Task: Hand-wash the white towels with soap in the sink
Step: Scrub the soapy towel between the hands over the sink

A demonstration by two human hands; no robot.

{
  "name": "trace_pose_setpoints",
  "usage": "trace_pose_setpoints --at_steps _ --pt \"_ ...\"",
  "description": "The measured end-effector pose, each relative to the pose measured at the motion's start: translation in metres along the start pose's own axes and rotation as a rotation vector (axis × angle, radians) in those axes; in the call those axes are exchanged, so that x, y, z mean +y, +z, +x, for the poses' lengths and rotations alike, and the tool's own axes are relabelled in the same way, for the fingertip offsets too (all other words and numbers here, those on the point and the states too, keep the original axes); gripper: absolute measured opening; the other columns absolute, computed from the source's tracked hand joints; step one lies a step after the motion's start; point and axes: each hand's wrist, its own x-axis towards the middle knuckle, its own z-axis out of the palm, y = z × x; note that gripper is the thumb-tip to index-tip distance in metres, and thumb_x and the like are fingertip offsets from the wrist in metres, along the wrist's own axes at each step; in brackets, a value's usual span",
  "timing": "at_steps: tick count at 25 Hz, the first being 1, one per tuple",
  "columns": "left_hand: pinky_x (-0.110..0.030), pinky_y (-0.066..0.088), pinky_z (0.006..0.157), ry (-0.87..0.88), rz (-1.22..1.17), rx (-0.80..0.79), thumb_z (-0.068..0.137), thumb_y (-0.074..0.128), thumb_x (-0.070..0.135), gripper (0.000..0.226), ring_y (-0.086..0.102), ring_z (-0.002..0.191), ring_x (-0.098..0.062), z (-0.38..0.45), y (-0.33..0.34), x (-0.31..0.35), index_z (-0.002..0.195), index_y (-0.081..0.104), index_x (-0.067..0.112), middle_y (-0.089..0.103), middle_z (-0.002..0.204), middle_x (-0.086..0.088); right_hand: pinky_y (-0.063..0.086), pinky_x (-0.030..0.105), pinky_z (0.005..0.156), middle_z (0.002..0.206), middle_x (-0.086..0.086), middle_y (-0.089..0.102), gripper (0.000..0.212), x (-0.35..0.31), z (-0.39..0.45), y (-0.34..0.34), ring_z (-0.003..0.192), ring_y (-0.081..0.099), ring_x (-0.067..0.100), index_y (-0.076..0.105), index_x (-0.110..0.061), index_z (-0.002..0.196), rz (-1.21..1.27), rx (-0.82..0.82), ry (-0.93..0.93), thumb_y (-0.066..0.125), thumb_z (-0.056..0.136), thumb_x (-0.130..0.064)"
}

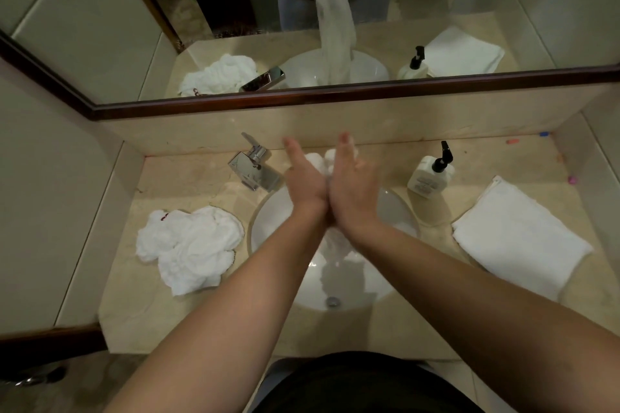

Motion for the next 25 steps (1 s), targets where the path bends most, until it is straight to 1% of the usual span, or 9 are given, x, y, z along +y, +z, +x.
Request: trace_pose_setpoints --at_steps 2,5,7,9,12,16,20,23,25 --pt "-0.031 0.052 0.066 0.015 -0.067 0.031 0.093 0.039 0.072 0.063 0.062 0.059 -0.013 0.003 -0.002 0.001 0.071 0.056 0.016 0.063 0.057 0.003 0.037 0.024 0.045 0.051 0.001 0.054 0.061 0.006 -0.008 0.002 0.045 0.049 0.009 0.055 -0.009 0.056 -0.008 -0.055 -0.043 0.041 0.103 -0.047" --pt "-0.034 0.050 0.065 0.114 0.121 -0.084 0.089 0.035 0.079 0.072 0.061 0.064 -0.023 -0.002 -0.001 -0.014 0.060 0.057 0.017 0.063 0.063 -0.005 0.039 0.027 0.049 0.051 -0.003 0.055 0.058 0.002 0.013 -0.005 0.045 0.051 0.008 0.053 -0.019 0.054 0.043 0.035 0.048 0.041 0.103 -0.048" --pt "-0.031 0.047 0.063 0.073 0.109 -0.003 0.093 0.035 0.074 0.068 0.058 0.059 -0.019 0.002 -0.005 -0.008 0.061 0.054 0.017 0.059 0.058 0.000 0.041 0.029 0.050 0.052 -0.002 0.056 0.058 0.007 0.005 -0.002 0.048 0.055 0.011 0.054 -0.020 0.055 -0.030 -0.060 -0.026 0.039 0.103 -0.049" --pt "-0.034 0.052 0.067 0.006 0.047 -0.008 0.092 0.036 0.076 0.068 0.061 0.061 -0.018 0.009 -0.009 -0.008 0.064 0.056 0.017 0.062 0.059 -0.001 0.041 0.028 0.050 0.049 -0.004 0.054 0.060 0.012 -0.006 -0.001 0.048 0.053 0.011 0.053 -0.018 0.053 -0.080 -0.157 -0.067 0.040 0.103 -0.048" --pt "-0.038 0.050 0.067 0.092 0.162 -0.113 0.087 0.033 0.081 0.074 0.061 0.060 -0.021 0.001 -0.009 -0.018 0.053 0.055 0.020 0.063 0.060 -0.004 0.037 0.026 0.051 0.047 -0.005 0.053 0.062 0.004 0.012 -0.005 0.044 0.049 0.007 0.051 -0.018 0.050 -0.032 -0.023 0.036 0.041 0.102 -0.050" --pt "-0.034 0.054 0.075 -0.054 -0.024 -0.012 0.087 0.038 0.080 0.072 0.068 0.068 -0.019 0.013 -0.017 -0.013 0.063 0.063 0.017 0.070 0.069 -0.005 0.036 0.026 0.052 0.042 -0.009 0.050 0.063 0.009 -0.006 0.001 0.043 0.048 0.006 0.050 -0.022 0.046 -0.102 -0.207 -0.078 0.042 0.103 -0.046" --pt "-0.039 0.055 0.079 0.032 0.111 -0.140 0.082 0.034 0.084 0.078 0.069 0.075 -0.026 0.003 -0.014 -0.019 0.057 0.064 0.017 0.070 0.069 -0.006 0.041 0.026 0.053 0.050 -0.006 0.056 0.059 -0.001 0.011 -0.003 0.046 0.053 0.007 0.057 -0.017 0.054 -0.033 -0.042 0.052 0.042 0.102 -0.048" --pt "-0.034 0.057 0.073 -0.044 0.005 0.002 0.090 0.037 0.076 0.071 0.067 0.062 -0.016 0.009 -0.015 -0.011 0.062 0.061 0.016 0.067 0.057 0.000 0.040 0.026 0.053 0.050 -0.006 0.056 0.059 0.008 -0.005 0.001 0.049 0.054 0.009 0.056 -0.019 0.054 -0.095 -0.180 -0.033 0.040 0.103 -0.047" --pt "-0.036 0.057 0.081 -0.037 0.011 -0.037 0.079 0.039 0.085 0.077 0.070 0.072 -0.019 0.010 -0.016 -0.015 0.066 0.066 0.013 0.072 0.067 -0.002 0.038 0.026 0.052 0.046 -0.007 0.053 0.060 0.007 -0.001 0.000 0.044 0.050 0.005 0.053 -0.020 0.050 -0.087 -0.169 -0.024 0.041 0.103 -0.047"
